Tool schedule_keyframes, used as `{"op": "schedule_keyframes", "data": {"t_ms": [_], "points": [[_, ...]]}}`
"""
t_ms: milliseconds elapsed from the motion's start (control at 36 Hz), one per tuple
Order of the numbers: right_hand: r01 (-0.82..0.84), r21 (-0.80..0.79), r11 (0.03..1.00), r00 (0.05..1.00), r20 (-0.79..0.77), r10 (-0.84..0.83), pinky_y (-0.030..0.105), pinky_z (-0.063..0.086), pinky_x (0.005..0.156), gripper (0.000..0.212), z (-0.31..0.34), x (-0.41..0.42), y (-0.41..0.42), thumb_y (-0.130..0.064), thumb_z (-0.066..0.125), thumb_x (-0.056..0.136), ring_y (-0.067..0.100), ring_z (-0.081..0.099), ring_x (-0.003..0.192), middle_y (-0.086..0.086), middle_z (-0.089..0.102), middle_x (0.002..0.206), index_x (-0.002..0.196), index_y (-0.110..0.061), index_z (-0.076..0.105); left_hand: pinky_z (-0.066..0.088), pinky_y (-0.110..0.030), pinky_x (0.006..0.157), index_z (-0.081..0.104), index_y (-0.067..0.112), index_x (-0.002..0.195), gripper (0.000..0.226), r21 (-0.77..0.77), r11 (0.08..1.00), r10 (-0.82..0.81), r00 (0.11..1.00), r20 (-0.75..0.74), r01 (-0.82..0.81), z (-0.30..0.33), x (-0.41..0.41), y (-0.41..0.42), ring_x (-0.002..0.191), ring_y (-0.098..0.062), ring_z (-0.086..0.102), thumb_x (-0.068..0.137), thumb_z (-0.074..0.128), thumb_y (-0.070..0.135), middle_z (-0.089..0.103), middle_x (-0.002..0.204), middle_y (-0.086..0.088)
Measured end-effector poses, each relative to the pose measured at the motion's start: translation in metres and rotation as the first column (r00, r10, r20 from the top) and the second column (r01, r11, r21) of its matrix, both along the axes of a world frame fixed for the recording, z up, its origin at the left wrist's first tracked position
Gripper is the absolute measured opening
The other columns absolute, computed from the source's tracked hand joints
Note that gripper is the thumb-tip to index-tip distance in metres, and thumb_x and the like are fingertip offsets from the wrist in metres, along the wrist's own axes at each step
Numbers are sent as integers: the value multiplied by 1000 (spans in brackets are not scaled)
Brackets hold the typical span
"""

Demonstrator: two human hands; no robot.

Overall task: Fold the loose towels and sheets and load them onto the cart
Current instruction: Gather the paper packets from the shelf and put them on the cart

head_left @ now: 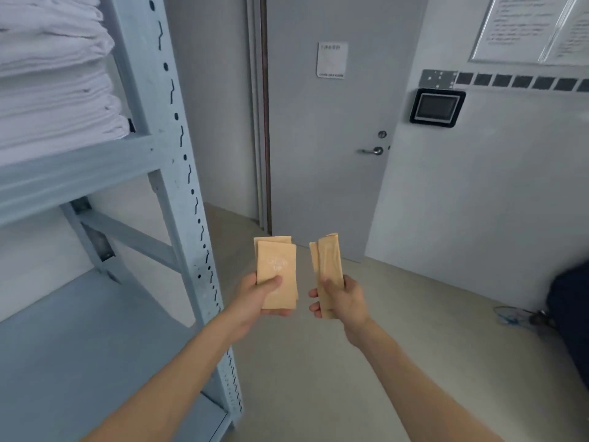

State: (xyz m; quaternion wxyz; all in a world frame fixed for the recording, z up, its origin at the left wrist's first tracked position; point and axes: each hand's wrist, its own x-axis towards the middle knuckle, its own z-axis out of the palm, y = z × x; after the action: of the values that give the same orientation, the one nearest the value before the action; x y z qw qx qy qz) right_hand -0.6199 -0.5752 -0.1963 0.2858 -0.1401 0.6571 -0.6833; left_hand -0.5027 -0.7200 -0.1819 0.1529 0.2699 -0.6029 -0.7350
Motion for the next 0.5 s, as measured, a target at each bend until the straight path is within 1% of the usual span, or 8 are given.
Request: {"op": "schedule_keyframes", "data": {"t_ms": [56,139,194,306,389,500], "points": [[2,-42,999,1000,-16,-3,32,51,50,24,7,-20,21,-26,54,101,27,60,54,14,70,81,113,-5,51,61,-49,74,58,0,126,31,-5,1000,-3,1000,-25,3,10,-22,25,95,-41,71,98,61,14,70,115,-22],[3,-75,997,999,-37,-6,32,51,51,25,12,-47,50,-28,54,101,27,60,54,13,70,80,112,-5,53,58,-54,83,57,-1,126,33,2,1000,-5,999,-41,5,19,-53,61,94,-42,71,98,61,16,70,116,-21],[1,-84,996,999,-47,-5,33,52,52,25,12,-61,67,-28,55,101,26,60,54,12,69,79,111,-5,54,57,-56,86,56,-2,126,34,12,1000,-6,999,-53,7,21,-72,82,96,-42,70,98,61,16,70,116,-22],[6,-90,996,998,-56,-11,34,54,54,24,9,-92,95,-25,53,101,24,62,56,11,70,81,111,-2,56,61,-48,79,59,1,125,30,28,997,-71,994,-84,74,20,-103,115,97,-37,72,99,58,16,74,108,-19],[4,-96,995,999,-51,-9,36,55,55,23,6,-117,107,-23,52,101,25,63,56,12,71,84,111,-2,56,61,-45,77,58,1,125,30,49,994,-92,992,-91,97,20,-126,126,98,-35,72,99,58,16,74,108,-18],[10,-99,995,1000,-28,-13,35,55,54,22,1,-144,106,-23,53,101,25,63,55,9,71,80,109,-3,57,61,-43,76,57,2,127,31,34,993,-111,992,-67,113,20,-153,125,98,-34,72,99,57,16,75,107,-17]]}}
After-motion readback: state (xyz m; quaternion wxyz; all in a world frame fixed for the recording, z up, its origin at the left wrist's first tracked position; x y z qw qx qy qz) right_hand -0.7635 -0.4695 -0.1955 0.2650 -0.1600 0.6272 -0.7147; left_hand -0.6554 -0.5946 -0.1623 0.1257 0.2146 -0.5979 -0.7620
